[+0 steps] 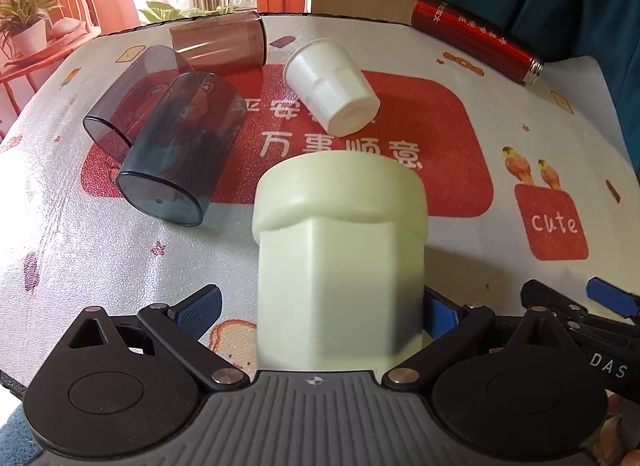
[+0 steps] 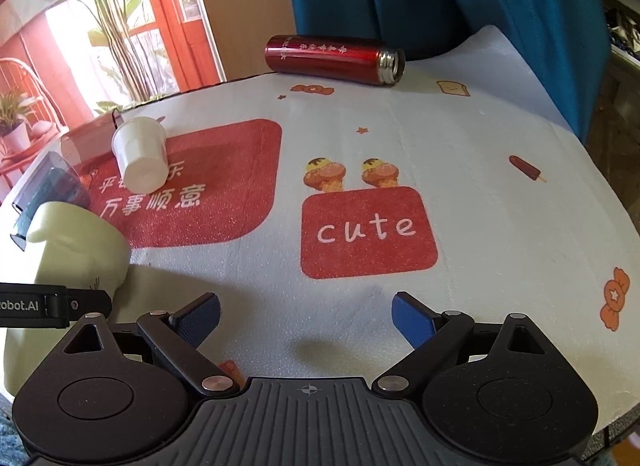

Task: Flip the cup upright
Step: 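Close the left gripper on the tumbler while the right gripper releases it, then rotate the held tumbler with the left gripper until its opening faces up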

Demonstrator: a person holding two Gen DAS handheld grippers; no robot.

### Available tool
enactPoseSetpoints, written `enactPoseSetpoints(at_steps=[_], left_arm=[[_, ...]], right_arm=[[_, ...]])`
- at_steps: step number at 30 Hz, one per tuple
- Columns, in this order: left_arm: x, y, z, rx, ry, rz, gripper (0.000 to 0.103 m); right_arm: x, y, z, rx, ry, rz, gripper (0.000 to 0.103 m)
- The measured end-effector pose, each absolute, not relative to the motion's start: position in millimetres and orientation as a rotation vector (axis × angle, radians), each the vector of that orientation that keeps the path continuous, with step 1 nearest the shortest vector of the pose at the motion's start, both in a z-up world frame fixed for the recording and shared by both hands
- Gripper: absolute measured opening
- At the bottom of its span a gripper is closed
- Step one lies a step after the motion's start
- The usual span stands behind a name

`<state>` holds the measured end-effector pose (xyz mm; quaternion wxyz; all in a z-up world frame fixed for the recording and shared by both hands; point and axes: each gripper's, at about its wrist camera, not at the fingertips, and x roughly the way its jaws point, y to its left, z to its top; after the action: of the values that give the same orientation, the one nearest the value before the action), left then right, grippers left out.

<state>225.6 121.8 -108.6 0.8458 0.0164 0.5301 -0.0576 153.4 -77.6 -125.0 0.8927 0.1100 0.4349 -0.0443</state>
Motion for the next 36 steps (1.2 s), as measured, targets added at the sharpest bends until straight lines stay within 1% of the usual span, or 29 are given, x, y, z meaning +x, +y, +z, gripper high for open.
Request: enactPoseSetpoints(at_steps=[3,6,8,13,20,30,36], left_arm=[[225.7,126.0,-110.1,0.007,1.126,-0.13,0.099],[224.6,125.1,-111.3,0.004,1.133,-0.15,0.091],[223.1,124.1,-111.6,0.006,1.129,-0.172,0.08],[215.4,124.0,-111.0,0.013,1.11,-0.18,0.079],[195.5,159.9,-106.3,-0.067,1.061,-0.136,0.079],[174.0,222.7,-81.1,-0.152,0.898,0.028,0.078],[180.3,255.1,-73.3,-0.163,0.819,0.133,0.078]], right_arm=[[152.9,-76.0,-125.9,0.199,0.895,-0.095,0.091],[152.5,-73.6,-126.2,0.175,0.893,-0.093,0.091],[152.7,-72.1,-125.9,0.171,0.893,-0.084,0.091],[152.2,-68.8,-123.8,0.159,0.889,-0.074,0.091],[150.9,-65.7,-119.8,0.153,0.877,-0.067,0.091],[152.4,-39.3,-113.7,0.104,0.874,-0.023,0.091],[159.1,-12.2,-109.0,0.067,0.878,0.04,0.091]])
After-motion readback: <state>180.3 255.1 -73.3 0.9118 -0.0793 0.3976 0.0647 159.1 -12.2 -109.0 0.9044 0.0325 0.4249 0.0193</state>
